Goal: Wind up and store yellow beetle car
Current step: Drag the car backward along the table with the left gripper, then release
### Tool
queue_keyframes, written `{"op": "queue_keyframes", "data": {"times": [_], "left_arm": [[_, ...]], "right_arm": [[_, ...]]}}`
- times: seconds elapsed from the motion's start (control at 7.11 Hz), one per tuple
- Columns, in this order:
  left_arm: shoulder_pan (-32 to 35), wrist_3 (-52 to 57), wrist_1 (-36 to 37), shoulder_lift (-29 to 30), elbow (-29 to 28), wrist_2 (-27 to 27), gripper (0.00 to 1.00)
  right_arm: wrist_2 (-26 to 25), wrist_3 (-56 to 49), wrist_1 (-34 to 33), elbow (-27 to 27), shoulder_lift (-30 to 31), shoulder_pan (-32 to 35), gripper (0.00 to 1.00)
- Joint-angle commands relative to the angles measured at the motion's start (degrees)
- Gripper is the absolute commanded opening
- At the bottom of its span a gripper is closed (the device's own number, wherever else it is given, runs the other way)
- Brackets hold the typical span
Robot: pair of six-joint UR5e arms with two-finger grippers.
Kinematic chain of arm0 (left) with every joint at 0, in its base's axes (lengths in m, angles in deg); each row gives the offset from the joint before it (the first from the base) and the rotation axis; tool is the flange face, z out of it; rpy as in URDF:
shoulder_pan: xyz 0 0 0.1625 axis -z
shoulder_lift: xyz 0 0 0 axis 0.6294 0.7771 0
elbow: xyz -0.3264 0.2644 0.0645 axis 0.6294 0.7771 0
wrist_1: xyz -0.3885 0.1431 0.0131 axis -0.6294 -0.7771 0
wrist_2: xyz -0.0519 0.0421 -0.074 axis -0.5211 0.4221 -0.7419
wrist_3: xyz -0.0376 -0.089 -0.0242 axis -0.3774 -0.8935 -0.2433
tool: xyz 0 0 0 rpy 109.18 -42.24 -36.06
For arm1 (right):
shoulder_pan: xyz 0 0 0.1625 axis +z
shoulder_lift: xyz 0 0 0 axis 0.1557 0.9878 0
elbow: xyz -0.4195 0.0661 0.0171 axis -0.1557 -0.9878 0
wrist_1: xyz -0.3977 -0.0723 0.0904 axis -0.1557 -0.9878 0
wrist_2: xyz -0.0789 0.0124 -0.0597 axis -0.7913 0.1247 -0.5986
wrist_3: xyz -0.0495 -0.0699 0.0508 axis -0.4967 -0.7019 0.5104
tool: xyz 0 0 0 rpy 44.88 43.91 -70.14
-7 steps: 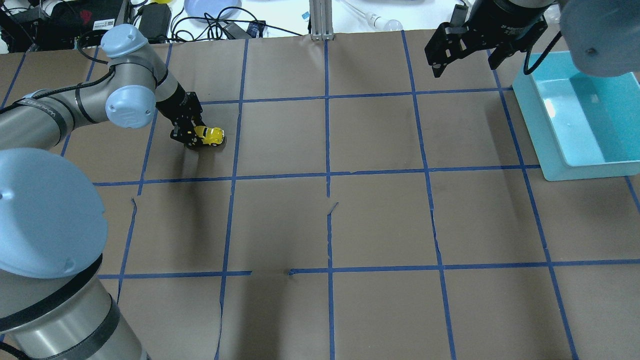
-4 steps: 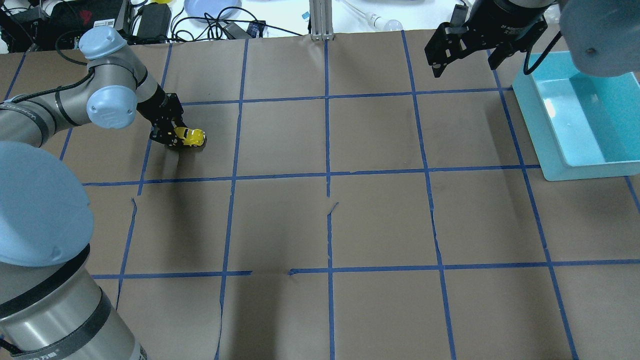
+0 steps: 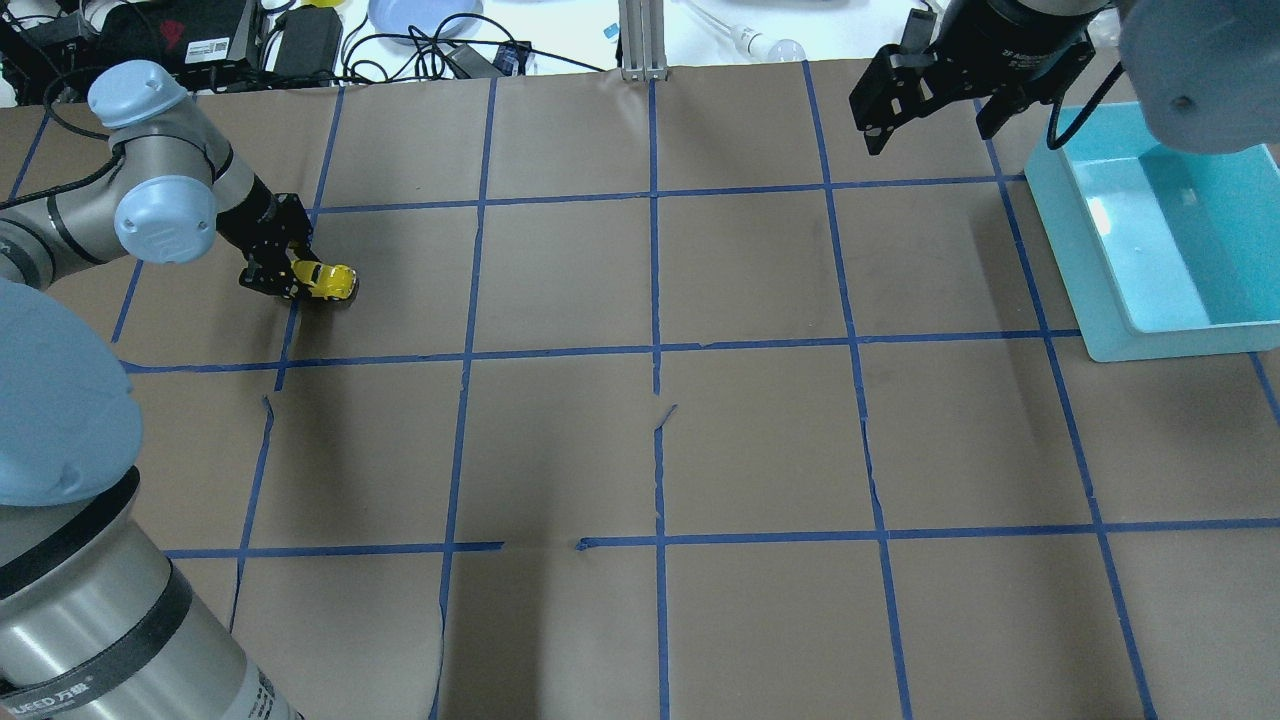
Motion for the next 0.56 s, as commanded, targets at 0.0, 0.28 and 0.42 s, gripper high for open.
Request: {"op": "queue_keyframes", "data": {"times": [0.0,0.28,0.42], "left_arm": [[-0.44,-0.23,0.03,-0.82,0.04,-0.20,1.00],[0.00,-0.32,0.03,-2.22,0.04,-0.56,1.00],[0.61,1.68,-0.75,-4.06,-0.05,-0.39,1.00]], "right_arm": [[0.00,-0.07,0.01,0.00,0.00,0.00,1.00],[0.00,-0.07,0.01,0.00,0.00,0.00,1.00],[0.00,-0.07,0.01,0.00,0.00,0.00,1.00]]}}
